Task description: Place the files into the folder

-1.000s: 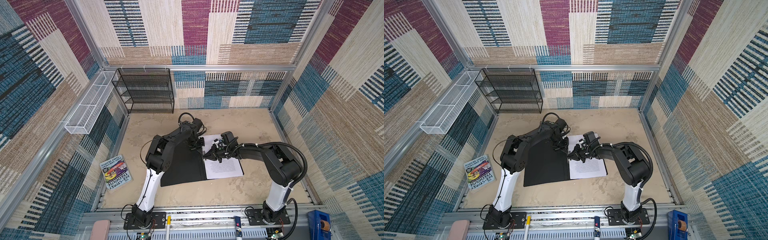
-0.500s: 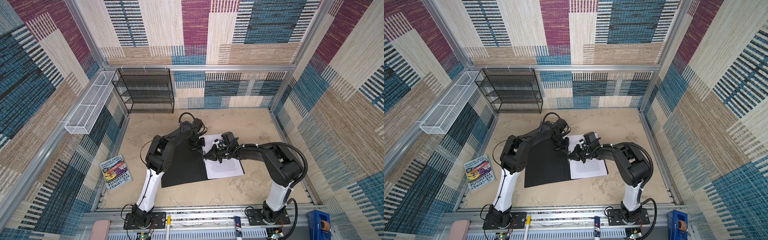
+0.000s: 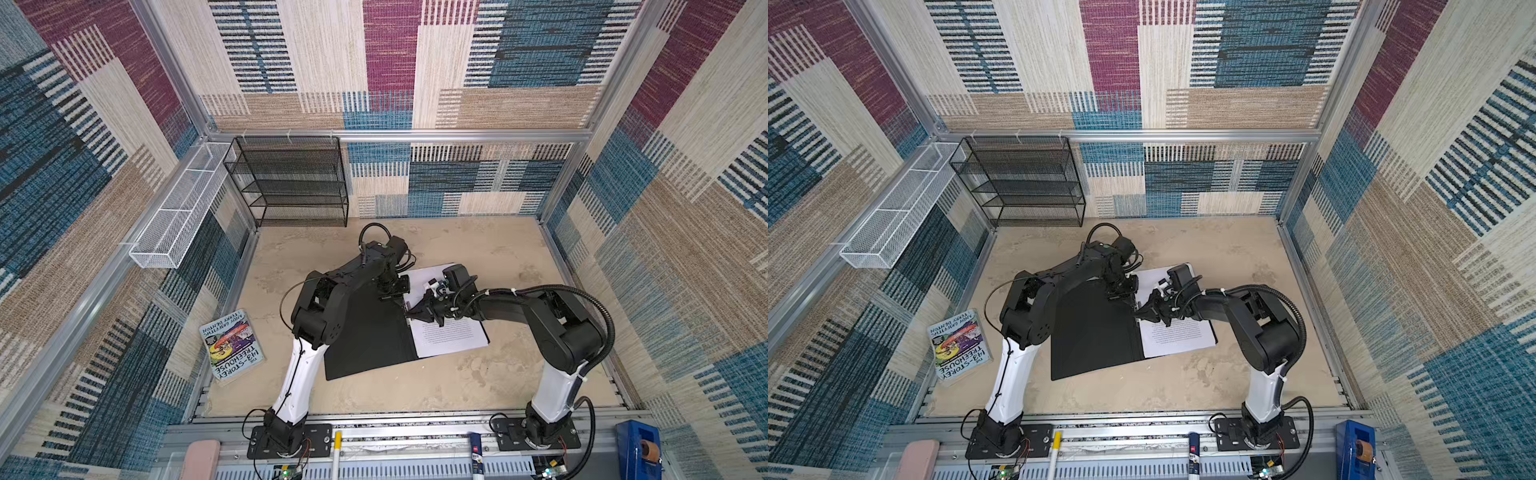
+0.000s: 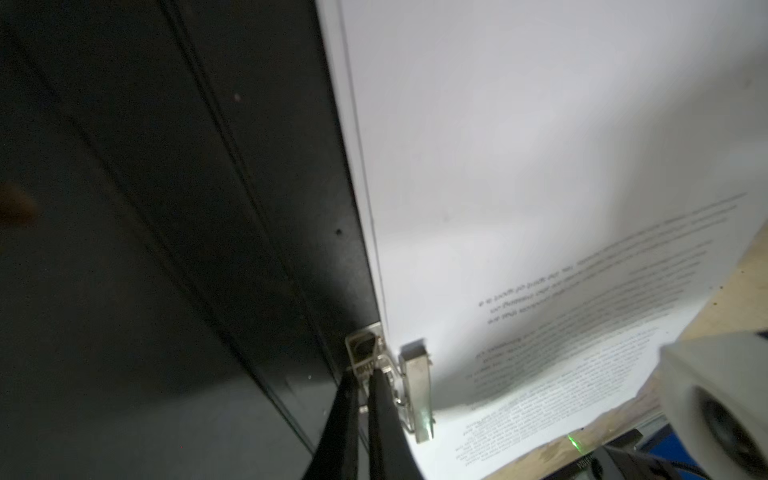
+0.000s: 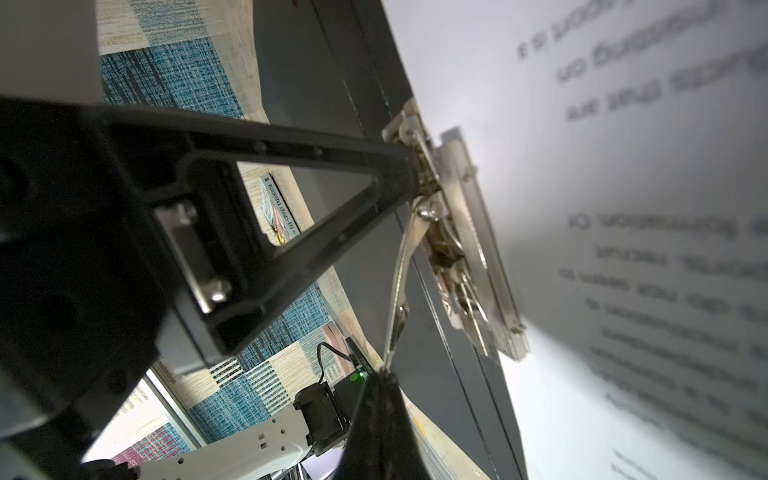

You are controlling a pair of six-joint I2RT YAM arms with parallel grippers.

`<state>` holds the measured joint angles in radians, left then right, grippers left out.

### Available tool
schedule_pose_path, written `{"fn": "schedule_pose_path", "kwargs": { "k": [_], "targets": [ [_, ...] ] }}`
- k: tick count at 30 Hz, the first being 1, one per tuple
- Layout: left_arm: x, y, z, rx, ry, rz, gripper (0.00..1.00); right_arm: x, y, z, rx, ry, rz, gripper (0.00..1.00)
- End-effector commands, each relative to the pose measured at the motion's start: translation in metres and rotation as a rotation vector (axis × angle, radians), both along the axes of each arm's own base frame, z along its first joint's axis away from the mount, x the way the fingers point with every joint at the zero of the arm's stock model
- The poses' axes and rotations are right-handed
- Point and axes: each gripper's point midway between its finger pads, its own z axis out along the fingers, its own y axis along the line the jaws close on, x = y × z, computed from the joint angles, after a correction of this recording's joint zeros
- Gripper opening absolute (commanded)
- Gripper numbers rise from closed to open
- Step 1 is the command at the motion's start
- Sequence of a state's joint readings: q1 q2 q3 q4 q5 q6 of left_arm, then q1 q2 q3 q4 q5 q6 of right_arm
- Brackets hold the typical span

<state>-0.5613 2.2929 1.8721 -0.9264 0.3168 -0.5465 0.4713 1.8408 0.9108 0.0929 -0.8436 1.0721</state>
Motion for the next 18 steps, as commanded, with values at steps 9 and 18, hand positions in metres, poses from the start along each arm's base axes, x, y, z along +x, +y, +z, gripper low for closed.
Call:
{"fn": "schedule_pose_path", "kwargs": {
  "k": [9,18],
  "targets": [
    [0.0,0.008,-0.012,0.058,-0.008,-0.018,0.03,0.004,0.001,0.0,-0.001,-0.027,-0.006,0.0],
    [-0.003,0.014,-0.019,0.092,0.002,0.005,0.0,-0.005,-0.011,-0.015,-0.063,-0.02,-0.025,0.0]
  ]
}}
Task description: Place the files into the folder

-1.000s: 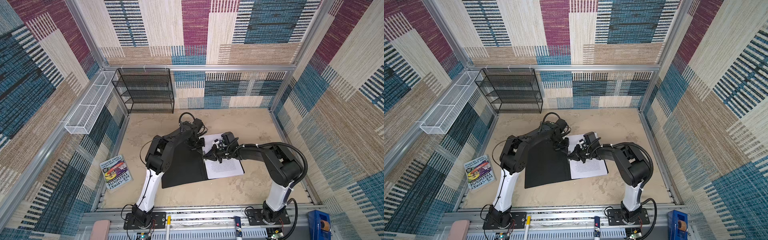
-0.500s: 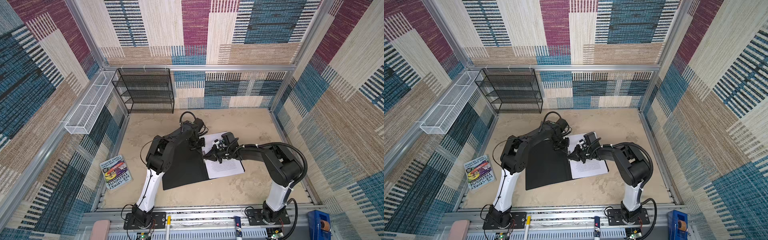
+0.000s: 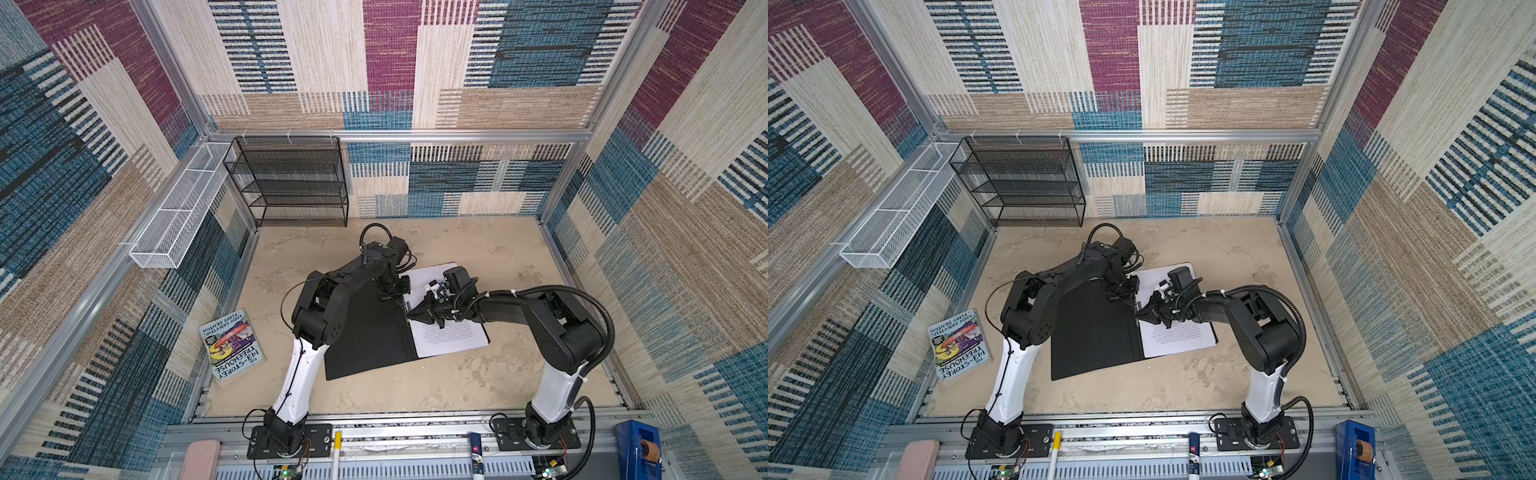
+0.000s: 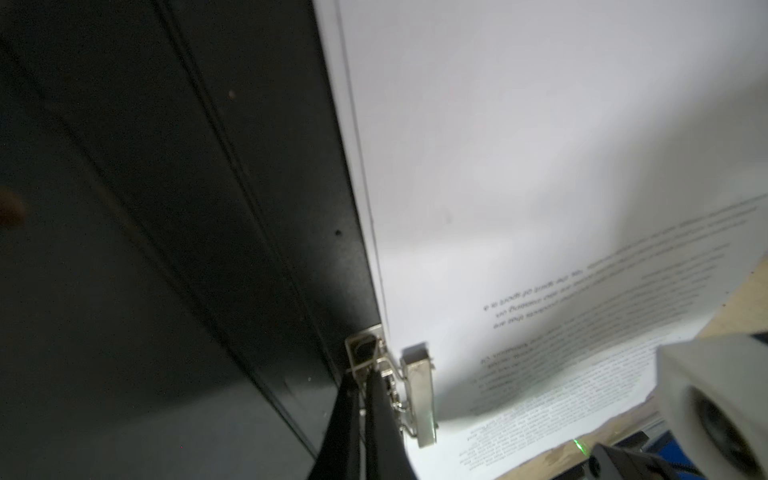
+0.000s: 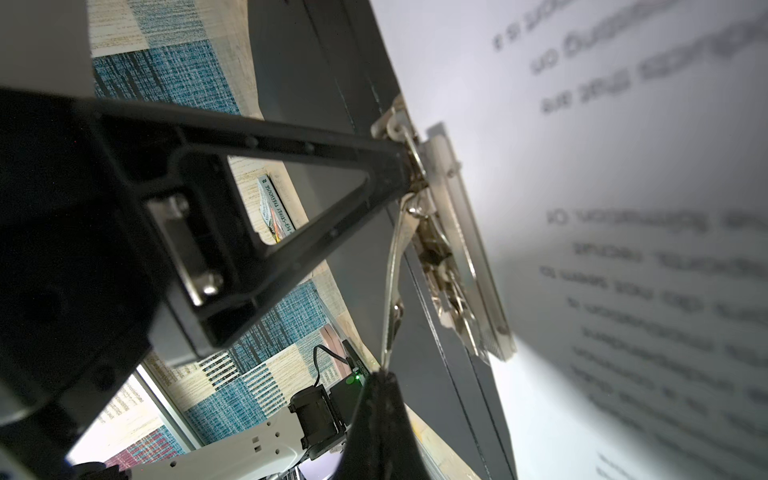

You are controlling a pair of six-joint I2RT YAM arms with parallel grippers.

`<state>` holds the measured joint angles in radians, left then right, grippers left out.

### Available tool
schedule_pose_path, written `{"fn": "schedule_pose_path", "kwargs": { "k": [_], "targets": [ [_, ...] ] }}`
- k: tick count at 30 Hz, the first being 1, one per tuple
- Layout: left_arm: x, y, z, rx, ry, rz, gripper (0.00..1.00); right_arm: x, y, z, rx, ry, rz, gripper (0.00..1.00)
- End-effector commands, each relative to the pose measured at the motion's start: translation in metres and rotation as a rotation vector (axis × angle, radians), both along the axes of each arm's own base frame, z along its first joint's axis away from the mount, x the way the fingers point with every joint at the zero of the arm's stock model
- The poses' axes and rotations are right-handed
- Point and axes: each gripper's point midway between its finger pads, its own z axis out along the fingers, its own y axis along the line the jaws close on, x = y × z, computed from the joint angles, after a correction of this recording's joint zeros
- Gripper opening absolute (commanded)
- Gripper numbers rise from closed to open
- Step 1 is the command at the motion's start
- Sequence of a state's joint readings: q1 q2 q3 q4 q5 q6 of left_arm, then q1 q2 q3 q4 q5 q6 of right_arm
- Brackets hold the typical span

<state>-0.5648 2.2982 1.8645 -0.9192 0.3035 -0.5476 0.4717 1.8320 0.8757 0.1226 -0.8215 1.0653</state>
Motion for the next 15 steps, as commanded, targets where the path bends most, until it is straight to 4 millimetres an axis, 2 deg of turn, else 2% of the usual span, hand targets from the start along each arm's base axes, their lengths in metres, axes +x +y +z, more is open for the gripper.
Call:
{"fn": "schedule_pose_path", "kwargs": {
  "k": [1,15],
  "targets": [
    [-0.002,0.014,-0.015,0.083,0.007,0.008,0.0,-0.003,-0.008,-0.01,-0.057,-0.004,-0.016,0.0],
    [-0.007,0.023,-0.03,0.133,0.032,0.014,0.0,-0.014,-0.034,-0.048,-0.198,0.02,-0.093,0.0]
  ]
}}
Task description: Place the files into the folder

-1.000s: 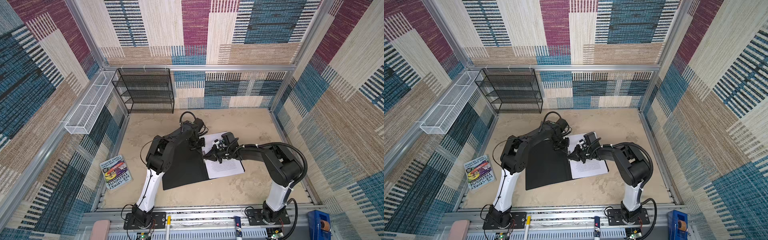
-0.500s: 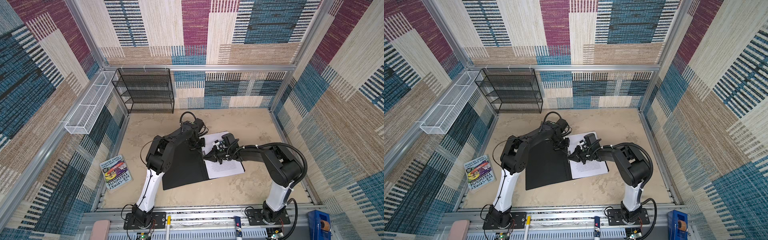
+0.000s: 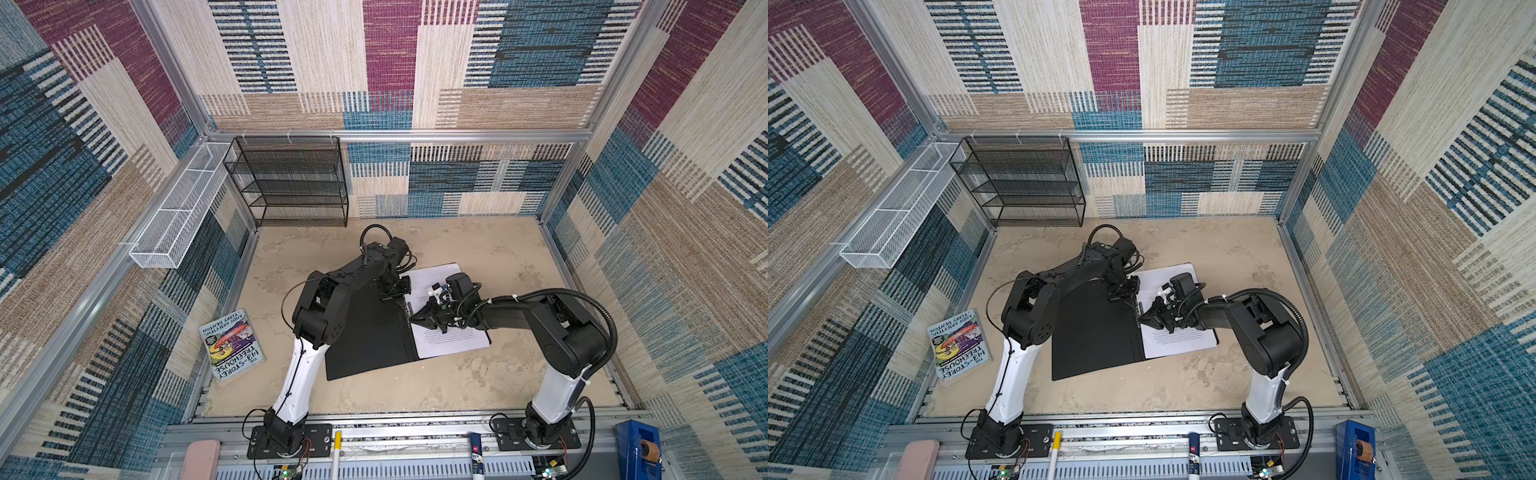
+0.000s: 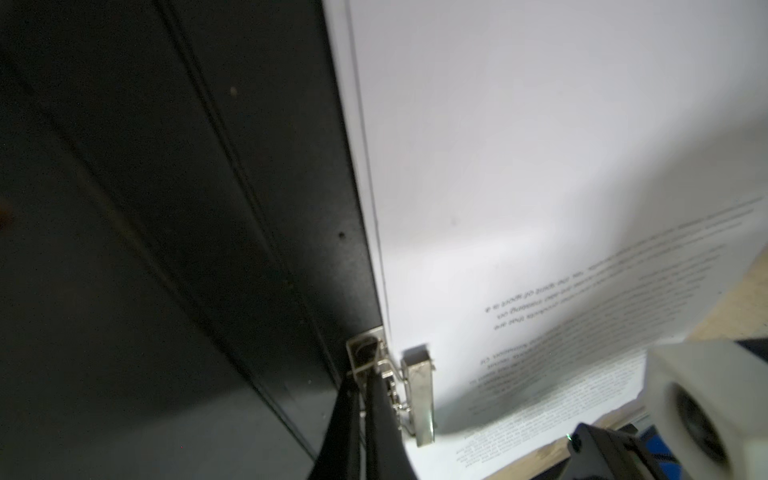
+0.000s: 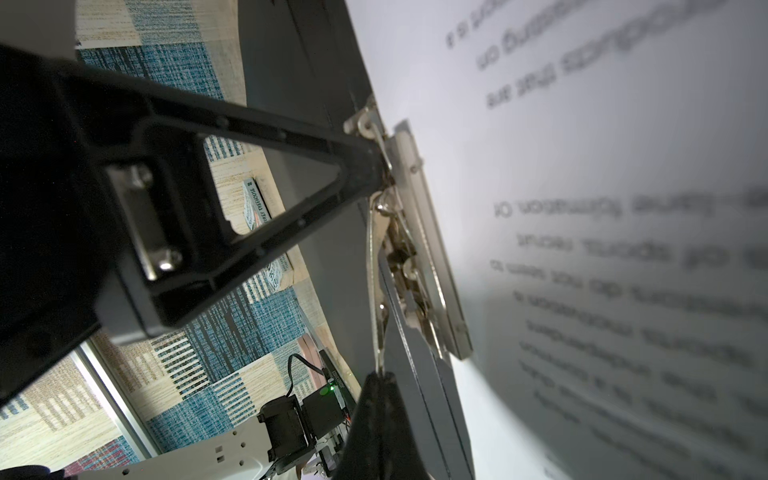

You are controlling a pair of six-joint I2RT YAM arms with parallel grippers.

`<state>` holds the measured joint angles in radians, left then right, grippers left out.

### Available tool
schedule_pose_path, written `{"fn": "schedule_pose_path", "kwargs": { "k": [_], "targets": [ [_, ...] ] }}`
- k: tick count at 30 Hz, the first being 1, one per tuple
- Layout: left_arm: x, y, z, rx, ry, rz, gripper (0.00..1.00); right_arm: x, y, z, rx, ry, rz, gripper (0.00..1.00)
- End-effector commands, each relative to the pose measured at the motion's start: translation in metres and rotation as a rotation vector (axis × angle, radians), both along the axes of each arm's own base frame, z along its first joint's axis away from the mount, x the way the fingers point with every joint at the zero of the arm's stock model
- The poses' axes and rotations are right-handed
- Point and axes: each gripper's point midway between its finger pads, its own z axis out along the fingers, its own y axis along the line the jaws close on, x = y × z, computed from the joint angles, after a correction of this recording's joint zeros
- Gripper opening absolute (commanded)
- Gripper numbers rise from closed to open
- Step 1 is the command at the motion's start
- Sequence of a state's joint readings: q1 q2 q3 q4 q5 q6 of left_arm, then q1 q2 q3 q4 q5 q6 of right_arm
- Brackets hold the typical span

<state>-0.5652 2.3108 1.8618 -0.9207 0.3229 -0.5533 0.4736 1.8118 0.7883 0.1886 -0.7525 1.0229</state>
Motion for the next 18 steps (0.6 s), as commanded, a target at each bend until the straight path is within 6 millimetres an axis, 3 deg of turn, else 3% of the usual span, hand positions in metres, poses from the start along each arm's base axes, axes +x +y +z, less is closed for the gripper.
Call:
{"fn": "schedule_pose_path", "kwargs": {
  "k": [1,18],
  "targets": [
    [-0.003,0.025,-0.025,0.143,0.005,0.011,0.0,-0.008,-0.024,-0.033,-0.153,0.079,-0.082,0.0],
    [-0.004,0.027,-0.029,0.151,0.014,0.015,0.0,-0.01,-0.039,-0.066,-0.288,0.102,-0.154,0.0]
  ]
}}
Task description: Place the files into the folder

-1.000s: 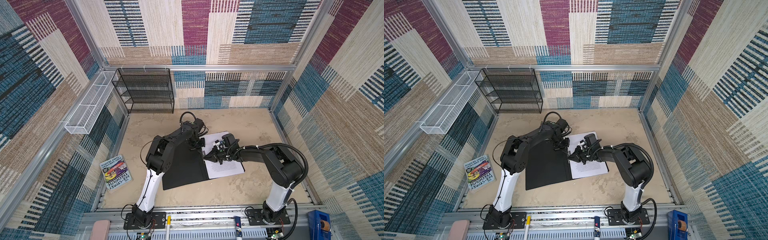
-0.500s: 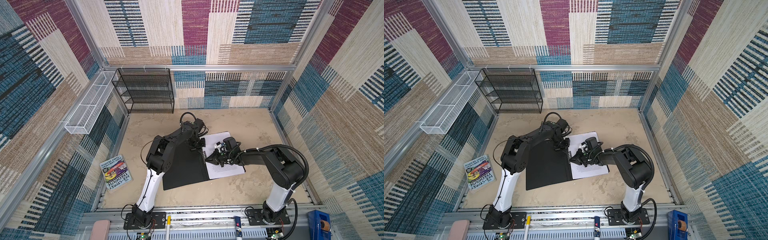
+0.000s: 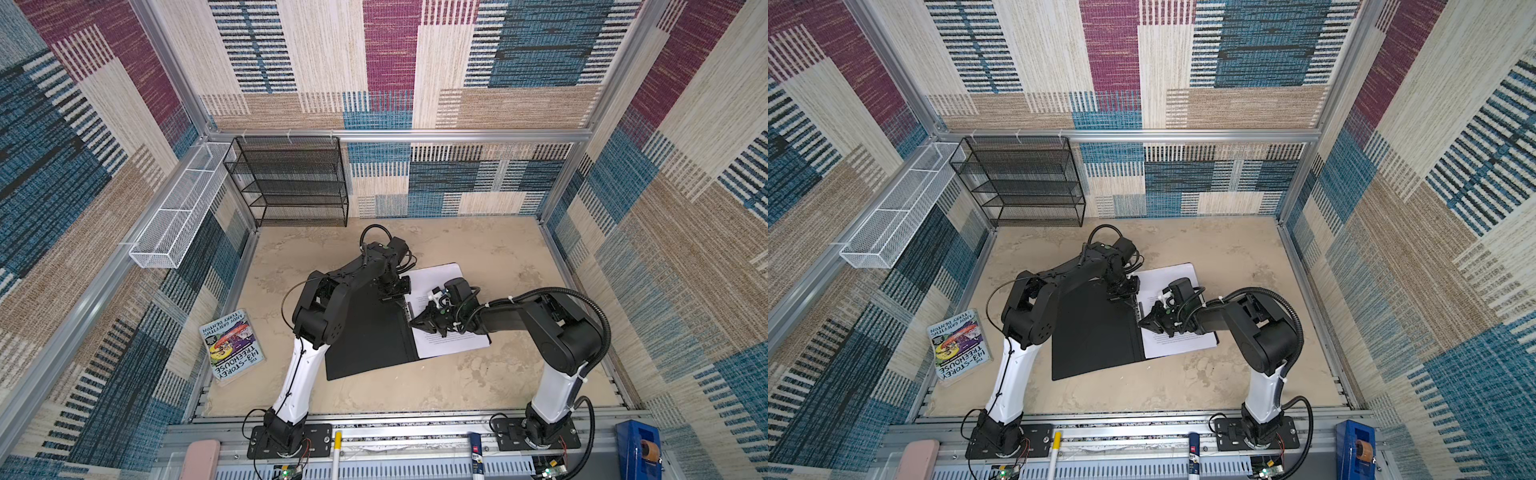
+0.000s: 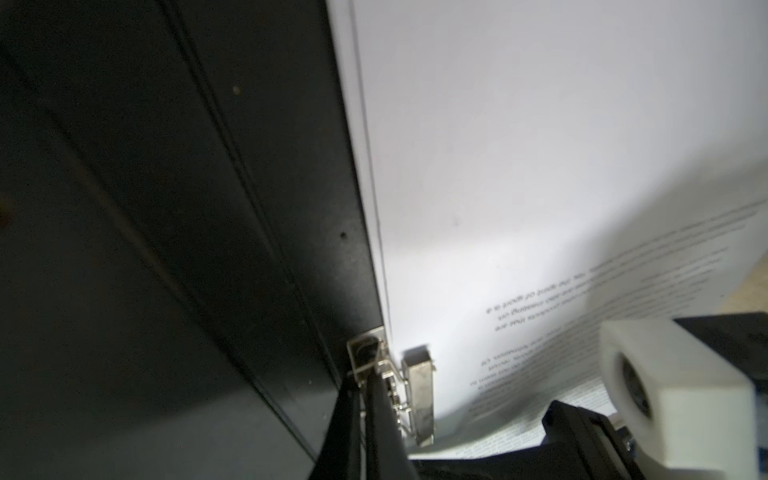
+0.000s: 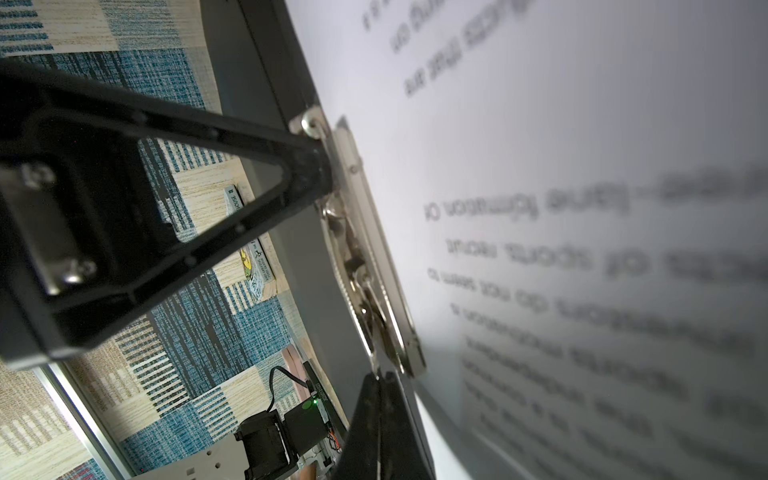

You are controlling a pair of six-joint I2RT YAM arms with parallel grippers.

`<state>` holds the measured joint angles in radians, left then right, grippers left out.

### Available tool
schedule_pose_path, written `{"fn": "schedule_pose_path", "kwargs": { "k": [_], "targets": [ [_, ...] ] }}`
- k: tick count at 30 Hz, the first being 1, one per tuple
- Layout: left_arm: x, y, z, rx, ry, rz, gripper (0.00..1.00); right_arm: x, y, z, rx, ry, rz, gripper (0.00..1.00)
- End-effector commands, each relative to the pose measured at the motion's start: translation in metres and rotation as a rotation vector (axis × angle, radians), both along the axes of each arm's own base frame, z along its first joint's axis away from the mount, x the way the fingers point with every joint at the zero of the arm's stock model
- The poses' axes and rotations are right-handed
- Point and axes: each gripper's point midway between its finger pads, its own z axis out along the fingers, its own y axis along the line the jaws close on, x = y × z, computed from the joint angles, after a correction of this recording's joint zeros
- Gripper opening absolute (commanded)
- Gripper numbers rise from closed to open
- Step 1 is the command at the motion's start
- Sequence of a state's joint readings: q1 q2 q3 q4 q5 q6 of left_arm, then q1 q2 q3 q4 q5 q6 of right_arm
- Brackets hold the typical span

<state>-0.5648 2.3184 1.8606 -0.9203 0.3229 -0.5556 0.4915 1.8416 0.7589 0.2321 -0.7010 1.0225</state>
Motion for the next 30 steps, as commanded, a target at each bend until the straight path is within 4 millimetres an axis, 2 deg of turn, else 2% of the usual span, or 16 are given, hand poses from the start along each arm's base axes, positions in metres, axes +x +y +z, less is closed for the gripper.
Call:
{"fn": "schedule_pose_path", "kwargs": {
  "k": [1,9,13,20,26,30],
  "targets": [
    [-0.003,0.027,-0.025,0.146,0.008,0.014,0.0,-0.005,-0.038,-0.048,-0.251,0.103,-0.146,0.0],
    [-0.004,0.027,-0.026,0.149,0.011,0.013,0.0,-0.008,-0.044,-0.062,-0.311,0.116,-0.169,0.0],
    [-0.005,0.027,-0.028,0.147,0.019,0.016,0.0,-0.009,-0.04,-0.065,-0.316,0.112,-0.144,0.0],
    [-0.007,0.027,-0.03,0.148,0.027,0.02,0.0,0.005,-0.024,-0.03,-0.24,0.016,-0.097,0.01],
    [-0.006,0.027,-0.027,0.142,0.021,0.013,0.0,0.01,-0.014,-0.014,-0.187,-0.019,-0.069,0.25],
    [-0.005,0.024,-0.025,0.129,0.017,0.003,0.0,0.013,-0.008,-0.004,-0.159,-0.042,-0.047,0.33]
  ]
}}
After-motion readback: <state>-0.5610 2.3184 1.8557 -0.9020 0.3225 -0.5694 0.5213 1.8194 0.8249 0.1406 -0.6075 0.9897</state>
